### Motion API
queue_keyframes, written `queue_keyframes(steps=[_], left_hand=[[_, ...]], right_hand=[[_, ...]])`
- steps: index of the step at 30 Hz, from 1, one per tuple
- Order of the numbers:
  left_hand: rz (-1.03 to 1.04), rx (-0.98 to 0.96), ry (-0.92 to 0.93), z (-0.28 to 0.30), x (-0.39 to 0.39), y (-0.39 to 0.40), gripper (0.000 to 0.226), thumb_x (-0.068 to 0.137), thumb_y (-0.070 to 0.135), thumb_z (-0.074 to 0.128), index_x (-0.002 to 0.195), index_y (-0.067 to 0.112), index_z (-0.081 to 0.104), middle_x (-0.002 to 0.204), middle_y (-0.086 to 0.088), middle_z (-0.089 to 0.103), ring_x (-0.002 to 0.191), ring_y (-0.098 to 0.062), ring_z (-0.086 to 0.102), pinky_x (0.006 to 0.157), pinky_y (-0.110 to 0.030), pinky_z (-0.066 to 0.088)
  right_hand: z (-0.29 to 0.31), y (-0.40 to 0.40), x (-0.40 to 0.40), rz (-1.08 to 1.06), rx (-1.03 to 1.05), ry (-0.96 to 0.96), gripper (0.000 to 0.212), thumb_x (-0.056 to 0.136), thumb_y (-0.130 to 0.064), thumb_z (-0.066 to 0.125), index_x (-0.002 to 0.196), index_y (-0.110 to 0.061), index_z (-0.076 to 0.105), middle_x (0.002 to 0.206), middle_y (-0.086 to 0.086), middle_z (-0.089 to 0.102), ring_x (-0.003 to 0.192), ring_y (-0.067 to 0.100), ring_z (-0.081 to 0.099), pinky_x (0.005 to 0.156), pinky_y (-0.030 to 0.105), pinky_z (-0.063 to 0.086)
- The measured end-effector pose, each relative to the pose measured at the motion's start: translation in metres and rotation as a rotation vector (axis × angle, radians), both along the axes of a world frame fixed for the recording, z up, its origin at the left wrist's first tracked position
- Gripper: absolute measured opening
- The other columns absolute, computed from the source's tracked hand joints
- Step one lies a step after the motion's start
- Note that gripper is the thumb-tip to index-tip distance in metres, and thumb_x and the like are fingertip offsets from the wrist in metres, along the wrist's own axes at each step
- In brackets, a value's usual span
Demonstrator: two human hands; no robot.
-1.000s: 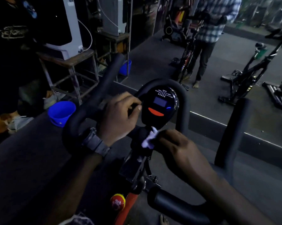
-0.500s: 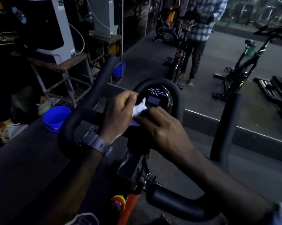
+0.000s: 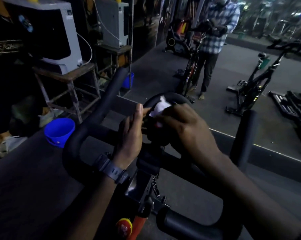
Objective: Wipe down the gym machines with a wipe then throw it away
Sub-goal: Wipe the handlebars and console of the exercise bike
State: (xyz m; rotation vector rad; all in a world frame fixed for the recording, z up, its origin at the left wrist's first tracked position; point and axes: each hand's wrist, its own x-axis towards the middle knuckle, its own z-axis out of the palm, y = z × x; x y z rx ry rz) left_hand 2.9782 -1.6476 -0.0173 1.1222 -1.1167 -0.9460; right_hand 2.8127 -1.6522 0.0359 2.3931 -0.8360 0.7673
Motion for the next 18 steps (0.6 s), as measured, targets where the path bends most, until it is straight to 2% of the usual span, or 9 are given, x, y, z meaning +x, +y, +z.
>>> queue_keyframes(steps=[2,5,7,8,12,13,15,16,18], left_hand=[[-0.018,0.012,0.006,-0.004,0.001,-0.001,0.082,0.076,0.092,0.026,0.115,0.035,0.071,0.114,0.003,0.072,0.111,-0.019,0.065,0.100,-0.055,0.047],[-0.017,0.046,0.036,-0.003,-0.001,0.003,0.097,0.066,0.098,0.030,0.129,0.031,0.063,0.134,-0.001,0.062,0.127,-0.021,0.056,0.109,-0.052,0.040],[-0.030,0.105,0.091,-0.002,-0.004,0.002,0.118,0.060,0.101,0.036,0.143,0.019,0.050,0.150,-0.007,0.048,0.141,-0.025,0.040,0.117,-0.051,0.029],[-0.036,0.100,0.081,-0.001,-0.004,0.002,0.118,0.061,0.101,0.034,0.144,0.019,0.049,0.150,-0.006,0.048,0.141,-0.025,0.040,0.117,-0.050,0.029],[-0.018,0.002,-0.057,0.005,0.001,0.006,0.070,0.080,0.084,0.020,0.116,0.042,0.064,0.117,0.010,0.070,0.109,-0.011,0.065,0.093,-0.037,0.050],[-0.016,-0.004,-0.064,0.004,0.002,0.005,0.068,0.081,0.083,0.020,0.114,0.043,0.064,0.115,0.010,0.071,0.106,-0.011,0.066,0.091,-0.038,0.051],[-0.018,-0.018,-0.066,0.003,0.002,0.003,0.069,0.079,0.086,0.021,0.112,0.044,0.064,0.115,0.010,0.071,0.105,-0.012,0.066,0.093,-0.043,0.052],[-0.017,-0.021,-0.065,0.003,0.002,0.003,0.068,0.079,0.086,0.021,0.111,0.045,0.064,0.114,0.012,0.071,0.105,-0.012,0.066,0.094,-0.044,0.052],[-0.010,-0.024,-0.075,0.003,0.001,0.004,0.064,0.081,0.082,0.020,0.110,0.046,0.064,0.110,0.017,0.071,0.102,-0.011,0.066,0.094,-0.045,0.052]], right_hand=[[0.011,-0.003,0.008,-0.032,0.122,-0.005,0.029,0.095,-0.032,0.052,0.104,-0.014,0.073,0.091,0.005,0.065,0.081,0.028,0.056,0.066,0.036,0.047],[0.018,-0.016,0.013,-0.113,0.122,-0.074,0.033,0.096,-0.033,0.047,0.104,-0.015,0.072,0.092,0.008,0.063,0.082,0.031,0.052,0.066,0.041,0.045],[0.014,-0.009,0.021,-0.064,0.106,0.035,0.028,0.097,-0.031,0.050,0.101,-0.015,0.073,0.093,0.006,0.065,0.082,0.031,0.054,0.066,0.041,0.045],[0.013,-0.011,0.019,-0.036,0.126,0.057,0.026,0.096,-0.031,0.052,0.099,-0.017,0.073,0.092,0.006,0.065,0.081,0.032,0.055,0.065,0.040,0.044],[0.038,-0.030,-0.007,-0.165,0.344,-0.257,0.027,0.087,-0.025,0.052,0.099,-0.013,0.073,0.094,0.012,0.067,0.080,0.033,0.062,0.069,0.034,0.045],[0.037,-0.031,-0.013,-0.182,0.420,-0.289,0.027,0.088,-0.020,0.051,0.101,-0.009,0.073,0.095,0.013,0.069,0.079,0.032,0.064,0.069,0.032,0.047],[0.023,-0.018,-0.017,-0.208,0.576,-0.357,0.021,0.089,-0.007,0.054,0.100,-0.003,0.071,0.093,0.008,0.072,0.079,0.025,0.063,0.066,0.016,0.041],[0.014,-0.011,-0.019,-0.238,0.632,-0.391,0.019,0.087,-0.002,0.056,0.098,-0.004,0.071,0.089,0.009,0.073,0.078,0.023,0.063,0.063,0.014,0.038],[-0.002,0.004,-0.025,-0.310,0.686,-0.448,0.017,0.083,0.001,0.061,0.094,-0.009,0.070,0.080,0.009,0.071,0.073,0.024,0.066,0.060,0.021,0.041]])
